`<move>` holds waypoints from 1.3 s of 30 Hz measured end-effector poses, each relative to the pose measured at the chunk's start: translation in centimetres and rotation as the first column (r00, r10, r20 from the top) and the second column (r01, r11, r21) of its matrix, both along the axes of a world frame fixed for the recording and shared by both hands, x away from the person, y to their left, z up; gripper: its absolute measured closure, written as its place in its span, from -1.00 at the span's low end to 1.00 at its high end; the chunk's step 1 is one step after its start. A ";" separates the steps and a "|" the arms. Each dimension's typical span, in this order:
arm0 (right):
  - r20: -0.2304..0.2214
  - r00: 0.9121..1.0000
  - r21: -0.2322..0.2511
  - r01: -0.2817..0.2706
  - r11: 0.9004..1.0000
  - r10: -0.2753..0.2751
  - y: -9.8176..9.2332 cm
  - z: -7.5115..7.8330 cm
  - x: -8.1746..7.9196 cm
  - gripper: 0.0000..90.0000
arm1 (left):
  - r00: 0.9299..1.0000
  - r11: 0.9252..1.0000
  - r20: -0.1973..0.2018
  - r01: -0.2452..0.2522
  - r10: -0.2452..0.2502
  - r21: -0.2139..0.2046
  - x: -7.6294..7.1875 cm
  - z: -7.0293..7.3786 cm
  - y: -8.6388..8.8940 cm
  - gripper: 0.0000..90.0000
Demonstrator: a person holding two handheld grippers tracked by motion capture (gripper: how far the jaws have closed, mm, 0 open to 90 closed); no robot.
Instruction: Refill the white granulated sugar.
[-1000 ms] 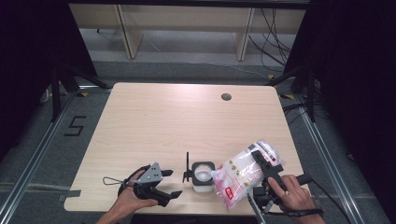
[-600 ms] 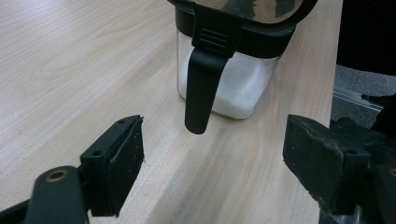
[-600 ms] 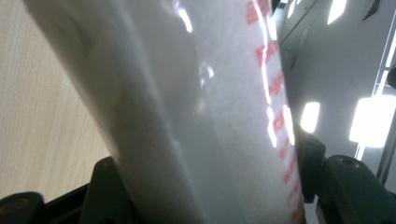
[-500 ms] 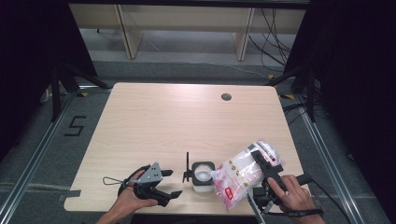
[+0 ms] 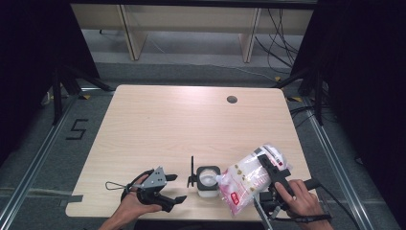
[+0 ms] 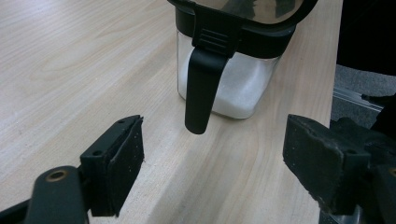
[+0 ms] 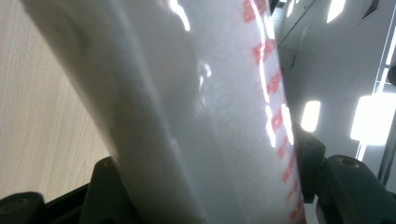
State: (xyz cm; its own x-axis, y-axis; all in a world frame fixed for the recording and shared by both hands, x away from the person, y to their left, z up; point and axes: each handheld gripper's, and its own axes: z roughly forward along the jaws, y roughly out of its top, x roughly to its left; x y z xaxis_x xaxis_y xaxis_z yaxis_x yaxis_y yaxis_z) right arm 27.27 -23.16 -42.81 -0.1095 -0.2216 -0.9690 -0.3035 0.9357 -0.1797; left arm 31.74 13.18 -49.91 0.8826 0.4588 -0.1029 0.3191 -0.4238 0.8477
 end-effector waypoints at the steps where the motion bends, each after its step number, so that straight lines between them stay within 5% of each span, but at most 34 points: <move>1: -0.015 1.000 0.008 0.010 1.000 -0.009 -0.1 -0.1 0.0 -0.03 | 1.000 1.000 0.005 0.004 -0.004 0.000 0.0 0.0 0.0 -0.55; 8: -0.008 1.000 -0.010 0.008 1.000 -0.009 -0.1 0.1 0.0 -0.03 | 1.000 1.000 0.001 0.000 0.000 0.000 0.0 0.0 0.0 -0.55; 18: -0.024 1.000 0.045 0.022 0.999 -0.021 -0.2 -0.1 -0.1 -0.02 | 1.000 1.000 0.011 0.001 -0.001 0.007 0.0 0.0 0.0 -0.55; 20: -0.022 1.000 0.020 0.023 1.000 -0.023 -0.2 0.1 -0.1 -0.02 | 1.000 1.000 0.006 -0.004 0.004 0.006 0.0 0.0 0.0 -0.55; 21: -0.015 1.000 0.066 0.018 0.998 -0.017 -0.3 -0.2 -0.1 -0.02 | 1.000 1.000 0.005 -0.004 0.004 0.006 0.0 0.0 0.0 -0.55; 31: -0.012 1.000 0.013 0.000 1.000 0.000 -0.2 0.3 0.0 -0.01 | 1.000 1.000 0.000 -0.001 0.001 -0.001 0.0 0.0 0.0 -0.55; 39: -0.011 1.000 0.037 -0.001 0.999 0.001 -0.5 0.2 0.1 -0.01 | 1.000 1.000 0.000 -0.001 0.001 -0.001 0.0 0.0 0.0 -0.55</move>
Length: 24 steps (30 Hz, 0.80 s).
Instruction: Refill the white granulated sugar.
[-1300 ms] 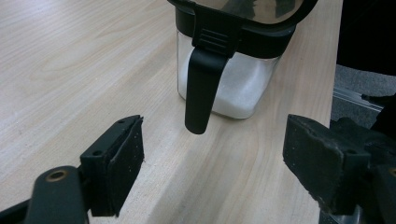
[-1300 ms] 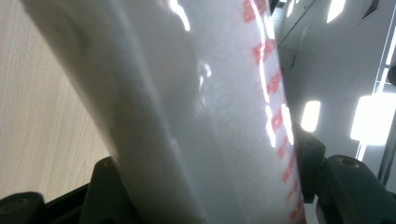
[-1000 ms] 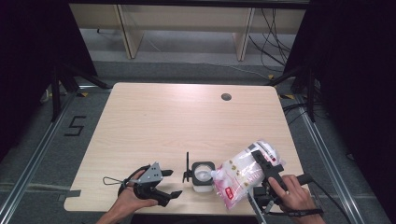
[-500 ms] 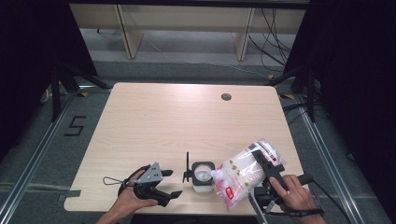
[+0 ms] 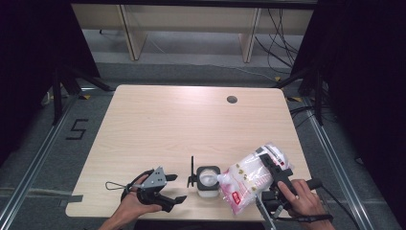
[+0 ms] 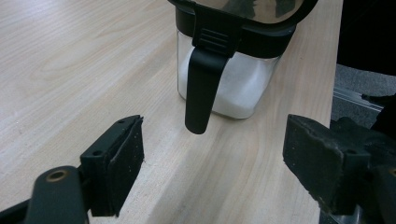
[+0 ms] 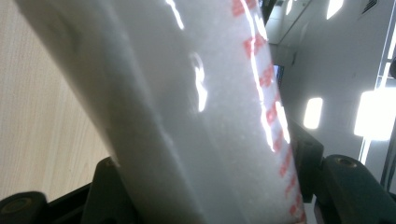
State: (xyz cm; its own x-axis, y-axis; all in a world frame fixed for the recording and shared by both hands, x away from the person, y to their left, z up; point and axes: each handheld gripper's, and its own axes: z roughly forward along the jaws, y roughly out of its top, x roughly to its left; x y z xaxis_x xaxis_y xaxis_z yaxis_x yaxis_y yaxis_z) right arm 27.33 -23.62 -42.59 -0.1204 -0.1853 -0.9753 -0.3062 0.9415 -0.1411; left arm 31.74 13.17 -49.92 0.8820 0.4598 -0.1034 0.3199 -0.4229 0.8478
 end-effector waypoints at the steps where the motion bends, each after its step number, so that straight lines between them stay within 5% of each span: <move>1: -0.011 1.000 0.009 0.006 1.000 -0.006 -0.1 -0.1 0.0 -0.01 | 1.000 1.000 0.000 0.000 0.000 0.000 0.0 0.0 0.0 -0.55; 5: -0.005 1.000 0.019 -0.011 1.000 0.011 -0.1 0.0 0.1 0.00 | 1.000 1.000 0.002 0.001 -0.001 -0.001 0.0 0.0 0.0 -0.55; 6: -0.031 0.999 0.030 0.024 0.999 -0.023 -0.2 -0.1 0.0 0.00 | 1.000 1.000 0.001 0.001 -0.001 0.000 0.0 0.0 0.0 -0.56; 7: -0.007 1.000 0.043 -0.018 0.999 0.018 -0.3 -0.1 0.3 0.00 | 1.000 1.000 0.001 0.001 -0.001 0.000 0.0 0.0 0.0 -0.55; 14: -0.057 0.998 0.058 0.023 0.998 -0.020 -0.5 -0.2 0.1 0.01 | 1.000 1.000 0.001 0.000 0.000 0.000 0.0 0.0 0.0 -0.55; 18: -0.039 0.999 0.028 0.007 1.000 -0.006 -0.5 0.0 0.2 0.01 | 1.000 1.000 0.001 0.002 -0.002 0.001 0.0 0.0 0.0 -0.55; 24: -0.056 0.998 0.063 0.025 0.998 -0.022 -0.6 -0.3 0.2 0.01 | 1.000 1.000 0.001 0.001 -0.001 0.001 0.0 0.0 0.0 -0.55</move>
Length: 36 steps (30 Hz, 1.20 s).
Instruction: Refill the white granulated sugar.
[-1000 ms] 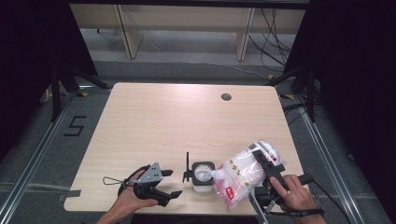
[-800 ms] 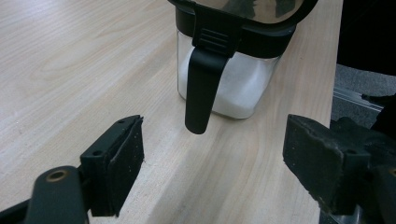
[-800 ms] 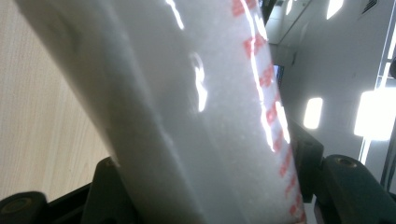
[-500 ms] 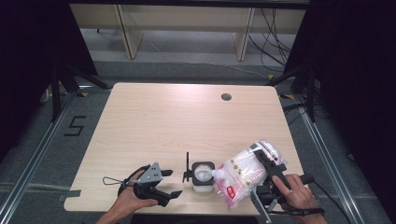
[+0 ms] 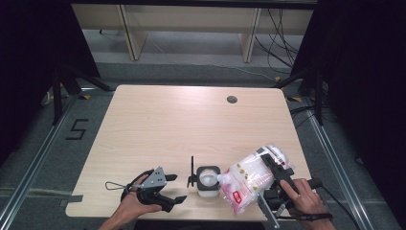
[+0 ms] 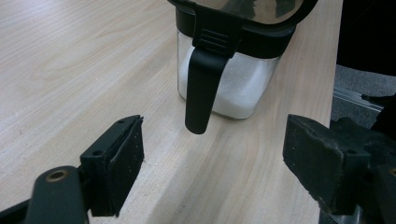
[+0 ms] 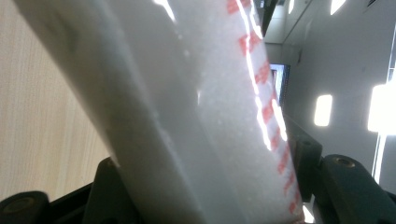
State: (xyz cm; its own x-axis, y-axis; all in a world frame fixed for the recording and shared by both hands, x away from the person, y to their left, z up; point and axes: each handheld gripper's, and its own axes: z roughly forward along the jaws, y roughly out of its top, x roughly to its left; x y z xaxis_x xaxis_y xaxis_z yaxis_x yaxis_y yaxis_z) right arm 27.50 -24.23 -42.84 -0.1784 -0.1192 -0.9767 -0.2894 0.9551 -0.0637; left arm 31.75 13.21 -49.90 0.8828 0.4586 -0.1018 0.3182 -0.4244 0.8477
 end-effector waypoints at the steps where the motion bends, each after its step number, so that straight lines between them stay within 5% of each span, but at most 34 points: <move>1: 0.009 1.000 -0.018 -0.015 1.000 0.015 0.0 0.2 0.1 0.01 | 1.000 1.000 0.000 0.000 0.000 0.000 0.0 0.0 0.0 -0.55; 5: -0.002 1.000 0.011 0.003 1.000 -0.003 0.0 -0.1 -0.1 0.01 | 1.000 1.000 0.000 0.000 0.000 -0.001 0.0 0.0 0.0 -0.55; 13: -0.005 1.000 -0.008 -0.024 1.000 0.024 0.0 0.0 0.1 0.01 | 1.000 1.000 0.001 0.000 0.000 -0.002 0.0 0.0 0.0 -0.55; 15: -0.010 1.000 0.002 -0.021 1.000 0.021 0.0 0.1 0.1 0.01 | 1.000 1.000 0.000 0.000 0.000 -0.001 0.0 0.0 0.0 -0.55; 16: -0.035 0.999 0.045 -0.012 0.999 0.013 -0.1 -0.2 0.1 0.01 | 1.000 1.000 0.000 0.000 0.000 -0.002 0.0 0.0 0.0 -0.55; 27: -0.078 0.997 0.096 -0.013 0.995 0.020 -0.7 -0.7 0.6 0.02 | 1.000 1.000 0.000 0.000 0.000 -0.003 0.0 0.0 0.0 -0.55; 29: -0.079 0.997 0.098 -0.018 0.995 0.026 -0.8 -0.8 0.6 0.02 | 1.000 1.000 -0.001 -0.001 0.001 -0.003 0.0 -0.1 0.0 -0.56; 30: -0.066 0.996 0.046 -0.051 0.998 0.054 -0.7 -0.3 0.8 0.02 | 1.000 1.000 -0.001 -0.001 0.001 -0.001 0.0 0.0 0.0 -0.55; 31: -0.101 0.994 0.121 -0.017 0.993 0.029 -0.8 -0.9 0.7 0.02 | 1.000 1.000 -0.001 -0.001 0.001 -0.001 0.0 0.0 0.0 -0.55; 34: -0.087 0.995 0.087 -0.047 0.995 0.055 -0.8 -0.5 0.8 0.02 | 1.000 1.000 0.001 0.000 0.000 -0.002 0.0 0.0 0.0 -0.55; 35: -0.104 0.994 0.133 -0.022 0.991 0.036 -0.9 -0.8 0.7 0.02 | 1.000 1.000 0.001 0.000 0.000 -0.002 0.0 0.0 0.0 -0.55; 36: -0.090 0.995 0.096 -0.040 0.995 0.049 -0.9 -0.6 0.9 0.02 | 1.000 1.000 0.001 0.000 0.000 -0.002 0.0 0.0 0.0 -0.55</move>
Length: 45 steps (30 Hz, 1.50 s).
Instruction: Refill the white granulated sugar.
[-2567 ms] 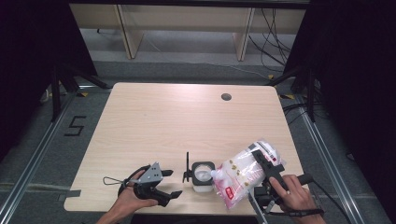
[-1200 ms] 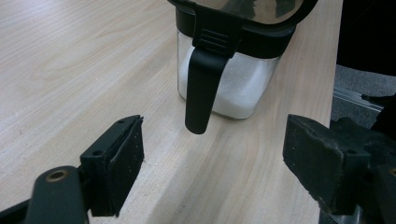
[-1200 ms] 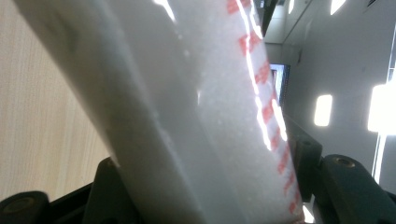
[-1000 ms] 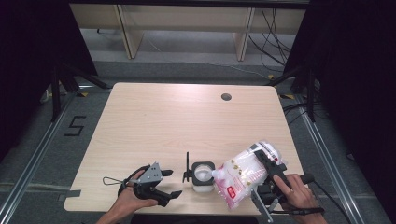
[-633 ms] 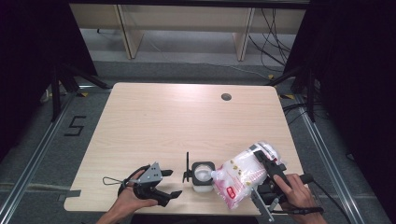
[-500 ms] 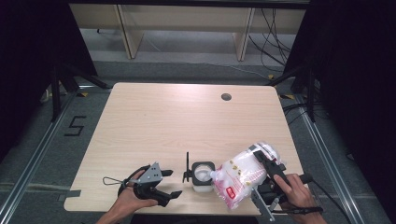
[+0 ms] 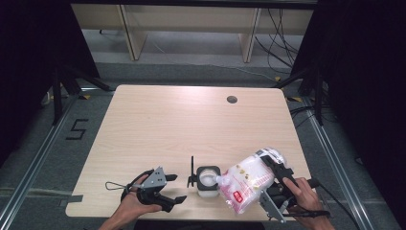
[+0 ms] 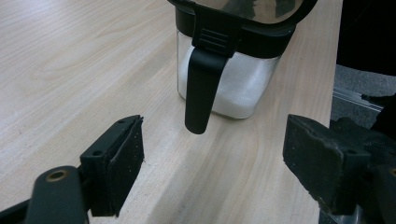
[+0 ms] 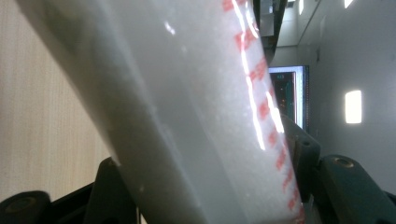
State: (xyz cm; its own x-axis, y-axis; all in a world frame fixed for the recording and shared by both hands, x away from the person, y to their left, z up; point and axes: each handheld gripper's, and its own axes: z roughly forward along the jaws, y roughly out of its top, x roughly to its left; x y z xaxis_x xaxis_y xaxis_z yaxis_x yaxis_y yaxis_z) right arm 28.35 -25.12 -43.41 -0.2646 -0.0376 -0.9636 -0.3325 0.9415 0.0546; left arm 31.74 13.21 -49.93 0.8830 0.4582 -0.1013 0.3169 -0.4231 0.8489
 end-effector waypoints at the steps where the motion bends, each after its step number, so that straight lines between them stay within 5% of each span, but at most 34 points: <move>1: 0.000 1.000 0.000 0.000 1.000 0.000 0.0 0.0 0.0 0.02 | 1.000 1.000 0.000 0.000 0.000 0.000 0.0 0.0 0.0 -0.55; 2: 0.000 1.000 -0.004 -0.005 1.000 0.005 0.0 0.0 0.1 0.02 | 1.000 1.000 0.000 -0.001 0.001 -0.001 0.0 0.0 0.0 -0.55; 3: -0.044 0.999 0.074 0.030 0.997 -0.027 -0.2 -0.5 -0.1 0.02 | 1.000 1.000 -0.001 0.000 0.000 0.001 0.0 0.0 0.0 -0.55; 4: -0.017 1.000 0.029 -0.002 1.000 0.003 -0.2 -0.1 0.1 0.03 | 1.000 1.000 -0.002 -0.002 0.002 -0.001 0.0 0.0 0.0 -0.55; 6: -0.057 0.998 0.080 0.015 0.997 -0.010 -0.3 -0.5 0.2 0.03 | 1.000 1.000 -0.002 -0.001 0.001 0.000 0.0 0.0 0.0 -0.55; 9: -0.040 0.999 0.046 -0.016 0.999 0.018 -0.3 -0.3 0.4 0.03 | 1.000 1.000 -0.001 0.000 0.000 0.000 0.0 0.0 0.0 -0.55; 12: -0.101 0.995 0.117 0.009 0.993 0.003 -0.5 -0.8 0.5 0.03 | 1.000 1.000 0.001 0.000 0.000 0.000 0.0 0.0 0.0 -0.55; 14: -0.073 0.996 0.076 -0.046 0.996 0.052 -0.5 -0.4 0.9 0.04 | 1.000 1.000 0.001 -0.001 0.001 0.000 0.0 0.0 0.0 -0.55; 15: -0.131 0.991 0.156 0.004 0.988 0.017 -0.6 -1.0 0.7 0.04 | 1.000 1.000 0.000 -0.001 0.001 0.000 0.0 0.0 0.0 -0.55; 17: -0.112 0.993 0.127 -0.023 0.992 0.037 -0.6 -0.7 0.9 0.04 | 1.000 1.000 0.000 0.000 0.000 0.000 0.0 0.0 0.0 -0.55; 18: -0.162 0.987 0.201 0.022 0.979 0.011 -0.9 -1.2 0.9 0.05 | 1.000 1.000 0.000 -0.001 0.001 -0.001 0.0 0.0 0.0 -0.55; 27: -0.214 0.975 0.271 0.002 0.963 0.058 -1.6 -1.5 1.8 0.09 | 1.000 1.000 -0.001 -0.001 0.001 0.000 0.0 0.0 0.0 -0.55; 30: -0.252 0.966 0.335 0.024 0.942 0.065 -1.9 -1.6 1.8 0.11 | 1.000 1.000 -0.001 -0.003 0.003 -0.011 0.0 -0.1 -0.1 -0.55; 32: -0.250 0.964 0.341 -0.004 0.940 0.094 -2.0 -1.4 2.1 0.12 | 1.000 1.000 0.009 0.000 0.000 0.004 0.0 0.0 0.0 -0.55; 33: -0.278 0.956 0.369 0.019 0.929 0.091 -2.0 -1.6 2.0 0.12 | 1.000 1.000 0.009 0.000 0.000 0.004 0.0 0.0 0.0 -0.55; 35: -0.284 0.954 0.380 0.017 0.925 0.099 -2.0 -1.7 2.1 0.13 | 1.000 1.000 0.006 -0.002 0.002 0.002 0.0 0.0 -0.1 -0.55; 37: -0.315 0.940 0.416 0.015 0.909 0.129 -2.1 -1.9 2.5 0.14 | 1.000 1.000 0.013 0.008 -0.008 0.005 0.1 0.0 0.0 -0.55; 38: -0.339 0.931 0.449 0.034 0.893 0.135 -2.0 -2.2 2.5 0.15 | 1.000 1.000 0.025 0.018 -0.018 0.007 0.2 0.0 0.0 -0.55; 39: -0.339 0.931 0.449 0.034 0.893 0.135 -2.0 -2.2 2.5 0.15 | 1.000 1.000 0.025 0.018 -0.018 0.007 0.2 0.0 0.0 -0.55; 40: -0.355 0.923 0.471 0.039 0.881 0.149 -2.1 -2.3 2.8 0.17 | 1.000 1.000 0.022 0.015 -0.015 -0.001 0.1 0.0 -0.1 -0.55; 45: -0.358 0.915 0.502 0.021 0.865 0.186 -2.1 -2.6 3.2 0.21 | 1.000 1.000 -0.002 -0.002 0.002 0.001 0.0 0.0 0.0 -0.55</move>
